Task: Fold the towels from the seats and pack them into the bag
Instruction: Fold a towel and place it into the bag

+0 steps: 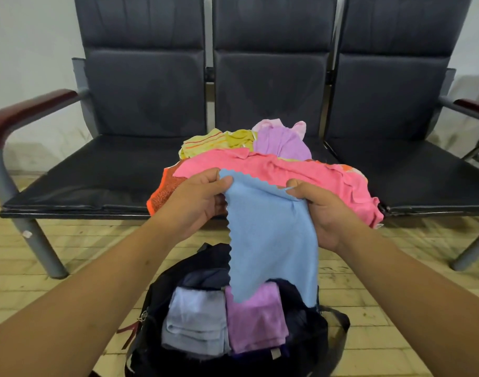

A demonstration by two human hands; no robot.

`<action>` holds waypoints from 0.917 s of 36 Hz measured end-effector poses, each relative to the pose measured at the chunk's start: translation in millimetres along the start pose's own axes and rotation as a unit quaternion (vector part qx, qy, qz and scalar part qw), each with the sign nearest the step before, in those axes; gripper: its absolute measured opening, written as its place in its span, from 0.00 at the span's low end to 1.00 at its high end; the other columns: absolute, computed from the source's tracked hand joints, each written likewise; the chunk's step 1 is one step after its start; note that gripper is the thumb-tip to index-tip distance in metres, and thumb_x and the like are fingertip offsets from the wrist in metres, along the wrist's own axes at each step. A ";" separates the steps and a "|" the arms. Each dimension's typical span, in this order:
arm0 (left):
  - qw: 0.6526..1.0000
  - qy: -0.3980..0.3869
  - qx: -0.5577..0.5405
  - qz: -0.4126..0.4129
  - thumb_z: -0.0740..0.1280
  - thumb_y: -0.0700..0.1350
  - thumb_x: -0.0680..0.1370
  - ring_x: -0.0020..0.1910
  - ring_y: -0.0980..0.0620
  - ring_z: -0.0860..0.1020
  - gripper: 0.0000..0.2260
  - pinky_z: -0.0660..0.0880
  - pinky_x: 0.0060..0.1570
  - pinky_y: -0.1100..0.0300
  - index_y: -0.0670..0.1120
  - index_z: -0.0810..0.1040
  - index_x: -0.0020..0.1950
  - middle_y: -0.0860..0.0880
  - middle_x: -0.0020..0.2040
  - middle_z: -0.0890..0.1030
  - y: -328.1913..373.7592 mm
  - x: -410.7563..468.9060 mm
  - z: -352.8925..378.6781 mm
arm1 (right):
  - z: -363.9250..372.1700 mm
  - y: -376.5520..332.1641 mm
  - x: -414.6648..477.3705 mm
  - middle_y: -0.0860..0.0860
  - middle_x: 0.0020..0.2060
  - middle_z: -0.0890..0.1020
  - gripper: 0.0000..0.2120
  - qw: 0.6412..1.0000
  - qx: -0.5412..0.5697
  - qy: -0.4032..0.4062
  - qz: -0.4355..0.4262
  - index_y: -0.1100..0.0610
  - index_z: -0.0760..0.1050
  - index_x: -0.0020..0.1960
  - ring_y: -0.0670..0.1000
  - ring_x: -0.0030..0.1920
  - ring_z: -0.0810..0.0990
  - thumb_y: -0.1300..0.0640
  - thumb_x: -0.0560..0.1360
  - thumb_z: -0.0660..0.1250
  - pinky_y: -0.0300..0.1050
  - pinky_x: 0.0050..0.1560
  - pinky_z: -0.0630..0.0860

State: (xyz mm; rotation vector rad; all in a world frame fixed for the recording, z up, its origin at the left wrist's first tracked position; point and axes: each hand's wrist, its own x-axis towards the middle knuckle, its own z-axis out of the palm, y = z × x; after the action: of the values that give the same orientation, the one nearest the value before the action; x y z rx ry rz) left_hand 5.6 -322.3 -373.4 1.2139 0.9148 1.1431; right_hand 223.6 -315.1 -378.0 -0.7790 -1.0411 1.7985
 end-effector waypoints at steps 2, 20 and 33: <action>1.000 -0.003 0.006 -0.002 0.60 0.40 0.83 0.38 0.50 0.76 0.09 0.77 0.39 0.60 0.37 0.76 0.58 0.44 0.43 0.79 -0.7 -0.8 -0.5 | 0.9 1.4 -0.3 0.50 0.28 0.76 0.14 1.000 0.019 -0.013 0.014 0.54 0.69 0.29 0.48 0.29 0.78 0.64 0.71 0.62 0.36 0.31 0.75; 0.998 0.037 0.051 0.016 0.61 0.41 0.83 0.42 0.46 0.74 0.08 0.77 0.42 0.58 0.36 0.73 0.55 0.41 0.47 0.74 -2.3 -5.9 1.3 | -6.6 -0.8 -0.6 0.53 0.31 0.74 0.14 0.991 -0.111 0.061 -0.051 0.55 0.68 0.37 0.50 0.32 0.72 0.68 0.76 0.66 0.43 0.33 0.69; 0.936 0.179 0.295 0.063 0.62 0.48 0.82 0.30 0.54 0.60 0.13 0.60 0.31 0.56 0.47 0.65 0.40 0.48 0.33 0.62 2.2 -7.7 -18.7 | -32.5 -11.0 -5.1 0.55 0.31 0.82 0.05 0.875 -0.476 0.055 -0.068 0.66 0.82 0.47 0.44 0.28 0.76 0.63 0.76 0.72 0.34 0.34 0.74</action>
State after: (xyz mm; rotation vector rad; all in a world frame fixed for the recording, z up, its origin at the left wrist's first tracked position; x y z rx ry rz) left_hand -14.5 -325.7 -374.5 1.5867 1.5543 1.2595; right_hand 256.9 -306.2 -382.5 -1.3159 -1.8727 1.0226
